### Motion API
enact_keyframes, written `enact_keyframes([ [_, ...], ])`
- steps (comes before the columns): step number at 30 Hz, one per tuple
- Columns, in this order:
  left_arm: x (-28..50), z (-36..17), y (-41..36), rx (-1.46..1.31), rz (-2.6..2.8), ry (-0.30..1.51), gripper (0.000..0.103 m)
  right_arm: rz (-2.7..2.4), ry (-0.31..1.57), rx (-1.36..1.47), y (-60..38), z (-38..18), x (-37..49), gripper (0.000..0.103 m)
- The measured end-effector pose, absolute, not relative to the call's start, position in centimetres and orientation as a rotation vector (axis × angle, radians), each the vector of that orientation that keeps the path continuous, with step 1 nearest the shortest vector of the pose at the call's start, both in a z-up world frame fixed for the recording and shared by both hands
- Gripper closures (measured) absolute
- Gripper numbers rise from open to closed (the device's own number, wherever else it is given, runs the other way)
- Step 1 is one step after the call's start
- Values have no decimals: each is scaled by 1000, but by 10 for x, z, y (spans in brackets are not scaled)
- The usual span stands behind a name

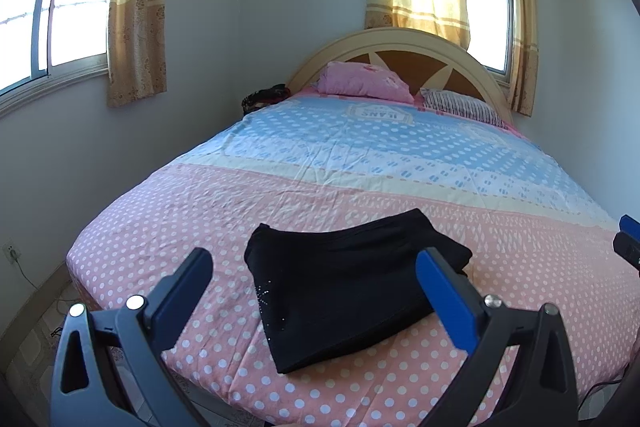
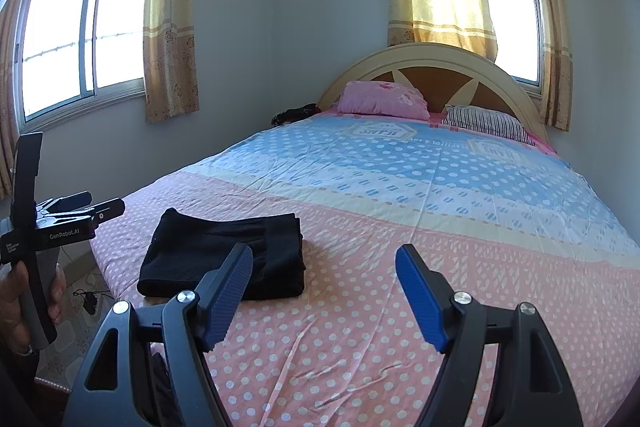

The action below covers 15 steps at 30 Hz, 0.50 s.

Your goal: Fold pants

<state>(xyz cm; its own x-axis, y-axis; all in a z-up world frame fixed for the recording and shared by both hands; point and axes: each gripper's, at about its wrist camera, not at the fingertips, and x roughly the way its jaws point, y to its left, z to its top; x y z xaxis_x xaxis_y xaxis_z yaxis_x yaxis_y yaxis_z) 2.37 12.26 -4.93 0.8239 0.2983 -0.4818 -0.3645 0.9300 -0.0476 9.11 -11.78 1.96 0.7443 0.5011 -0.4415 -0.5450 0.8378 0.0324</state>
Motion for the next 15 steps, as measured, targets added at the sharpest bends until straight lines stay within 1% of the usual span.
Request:
enact_keyframes([
  [15, 23, -53, 127, -134, 364, 466, 0, 583, 451, -155, -108, 14, 87, 28],
])
